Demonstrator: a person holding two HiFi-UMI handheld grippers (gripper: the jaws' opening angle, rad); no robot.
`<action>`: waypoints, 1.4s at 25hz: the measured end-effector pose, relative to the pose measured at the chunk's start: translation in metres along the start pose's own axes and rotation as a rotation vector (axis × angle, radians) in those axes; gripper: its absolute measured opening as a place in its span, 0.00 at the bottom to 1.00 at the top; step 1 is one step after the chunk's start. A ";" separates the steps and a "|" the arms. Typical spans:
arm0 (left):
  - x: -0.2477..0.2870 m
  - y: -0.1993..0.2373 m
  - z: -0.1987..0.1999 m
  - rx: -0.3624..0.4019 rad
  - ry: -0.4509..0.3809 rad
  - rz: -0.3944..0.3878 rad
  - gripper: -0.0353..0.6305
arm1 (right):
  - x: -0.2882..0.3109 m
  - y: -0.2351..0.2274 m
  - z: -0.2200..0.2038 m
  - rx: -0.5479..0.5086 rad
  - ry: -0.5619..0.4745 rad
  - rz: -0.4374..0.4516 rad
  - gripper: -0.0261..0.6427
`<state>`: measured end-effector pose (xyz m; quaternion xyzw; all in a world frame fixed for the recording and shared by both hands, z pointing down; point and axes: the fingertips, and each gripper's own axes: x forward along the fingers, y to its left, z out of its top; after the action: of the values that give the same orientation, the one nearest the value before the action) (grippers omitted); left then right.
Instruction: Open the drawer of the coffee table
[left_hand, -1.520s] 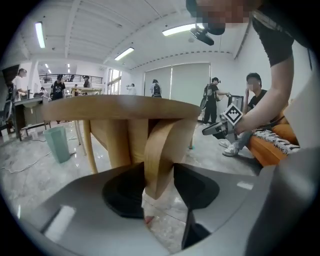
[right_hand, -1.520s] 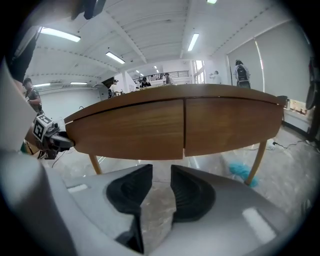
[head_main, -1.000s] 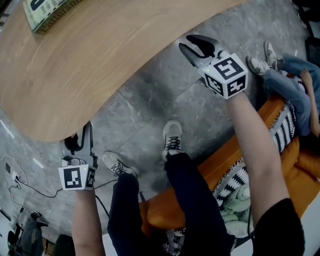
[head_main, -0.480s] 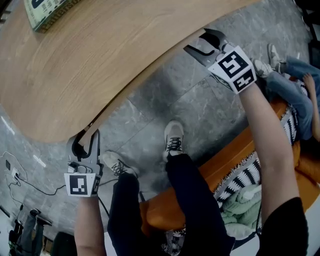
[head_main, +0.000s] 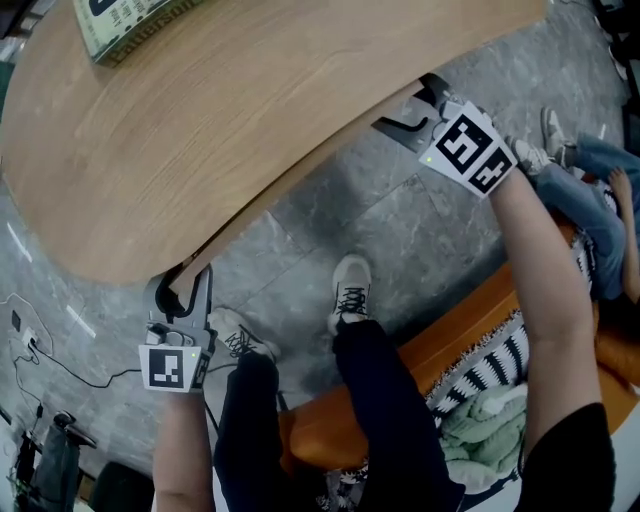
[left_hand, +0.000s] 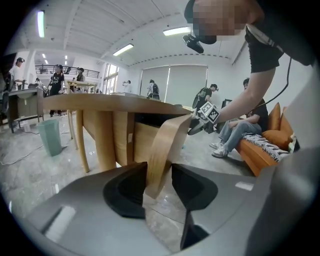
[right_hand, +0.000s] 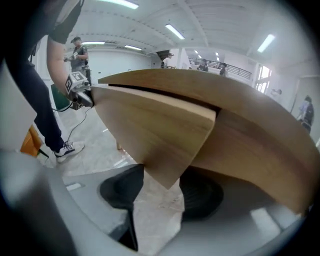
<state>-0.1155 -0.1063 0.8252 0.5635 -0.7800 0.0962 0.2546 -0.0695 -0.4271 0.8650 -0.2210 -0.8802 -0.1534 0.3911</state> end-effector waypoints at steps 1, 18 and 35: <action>0.000 0.000 0.000 -0.005 -0.003 0.005 0.28 | 0.000 0.000 0.000 0.018 -0.011 -0.006 0.36; -0.020 -0.038 -0.016 -0.066 0.016 -0.048 0.28 | -0.032 0.041 -0.031 0.121 0.034 -0.013 0.36; -0.043 -0.110 -0.065 -0.040 0.136 -0.229 0.28 | -0.065 0.093 -0.084 0.181 0.146 -0.025 0.36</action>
<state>0.0159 -0.0804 0.8440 0.6358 -0.6933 0.0892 0.3274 0.0693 -0.4024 0.8793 -0.1621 -0.8622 -0.0941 0.4706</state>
